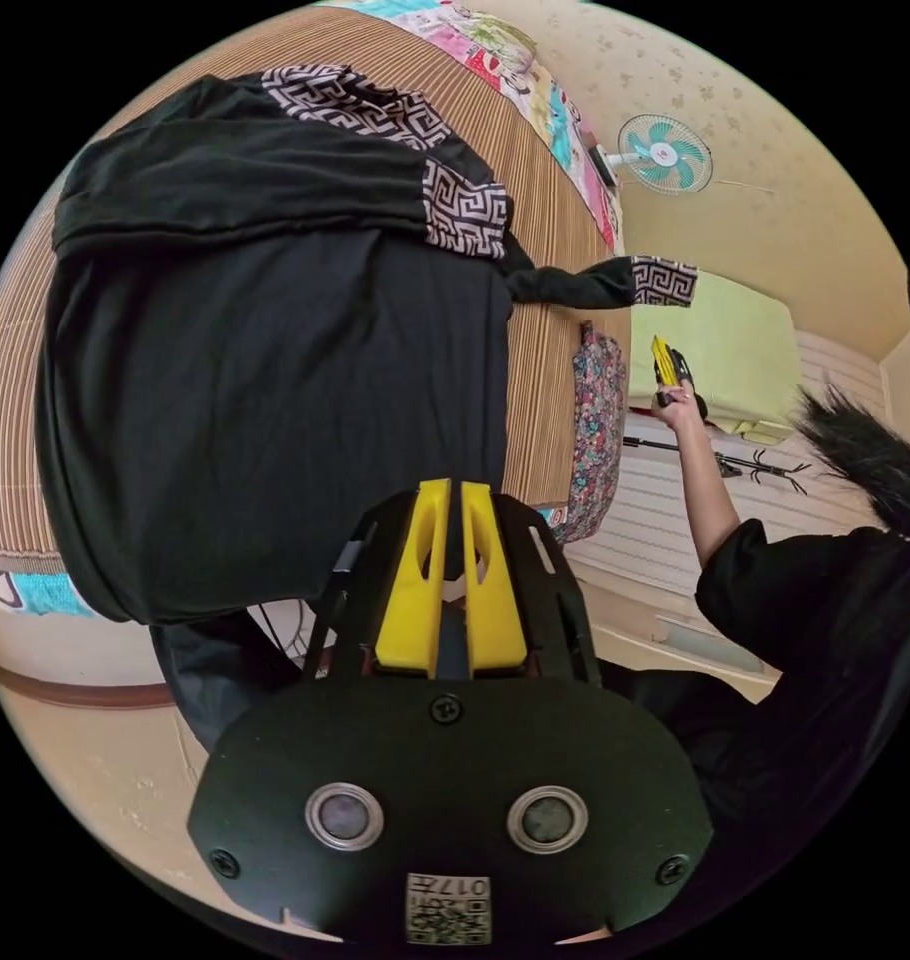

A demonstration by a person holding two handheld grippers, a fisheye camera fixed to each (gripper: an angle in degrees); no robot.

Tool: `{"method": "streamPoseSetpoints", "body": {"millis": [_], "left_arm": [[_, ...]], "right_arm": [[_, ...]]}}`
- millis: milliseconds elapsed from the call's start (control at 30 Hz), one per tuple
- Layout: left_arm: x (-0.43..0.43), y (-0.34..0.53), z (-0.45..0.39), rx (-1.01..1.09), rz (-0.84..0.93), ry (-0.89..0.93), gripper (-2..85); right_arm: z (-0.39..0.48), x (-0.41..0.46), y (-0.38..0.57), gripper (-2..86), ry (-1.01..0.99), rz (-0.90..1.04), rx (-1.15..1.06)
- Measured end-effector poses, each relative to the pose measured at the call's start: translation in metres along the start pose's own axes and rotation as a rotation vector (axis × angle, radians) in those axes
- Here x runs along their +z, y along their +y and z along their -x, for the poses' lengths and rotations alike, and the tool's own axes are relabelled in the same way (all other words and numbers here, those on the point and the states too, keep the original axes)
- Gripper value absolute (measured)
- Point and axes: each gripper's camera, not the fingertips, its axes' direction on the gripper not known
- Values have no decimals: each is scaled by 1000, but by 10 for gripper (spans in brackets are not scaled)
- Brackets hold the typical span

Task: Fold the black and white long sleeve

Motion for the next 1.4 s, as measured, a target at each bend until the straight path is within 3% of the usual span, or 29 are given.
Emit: {"method": "streamPoseSetpoints", "body": {"millis": [100,300,400,567,667,767,933,1000,1067,1100,1167,1233,1333,1400], "left_arm": [[1,-8,6,-28,4,17,25],[-4,-20,6,-14,32,16,25],[-9,-22,9,-27,32,19,24],[-23,-26,16,-62,10,60,17],[-39,-27,19,-59,-9,78,9],[-58,-23,28,-68,-31,68,3],[-79,-16,49,-137,-73,109,-2],[-85,-15,52,-144,-80,117,-3],[-89,-15,54,-142,-68,120,-4],[-90,-15,54,-143,-65,122,-4],[-95,-15,53,-143,-58,130,-4],[-102,-14,52,-144,-56,127,-4],[-113,-12,52,-146,-53,114,-4],[-119,-12,53,-152,-49,113,-4]], "right_arm": [[-38,-14,22,21,222,5,92],[41,55,34,95,346,225,-276],[93,125,53,113,442,427,-452],[93,235,113,40,966,636,-774],[124,224,111,23,1037,670,-879],[170,168,104,15,1071,540,-1027],[142,91,88,13,1190,548,-1029],[105,71,87,12,1252,540,-950],[41,41,72,15,1353,464,-505],[27,30,71,17,1330,440,-390],[-14,-17,85,32,1075,256,-42],[-34,-42,108,57,787,109,120],[-59,-52,145,124,410,-63,246],[-68,-53,157,131,334,-148,302]]}}
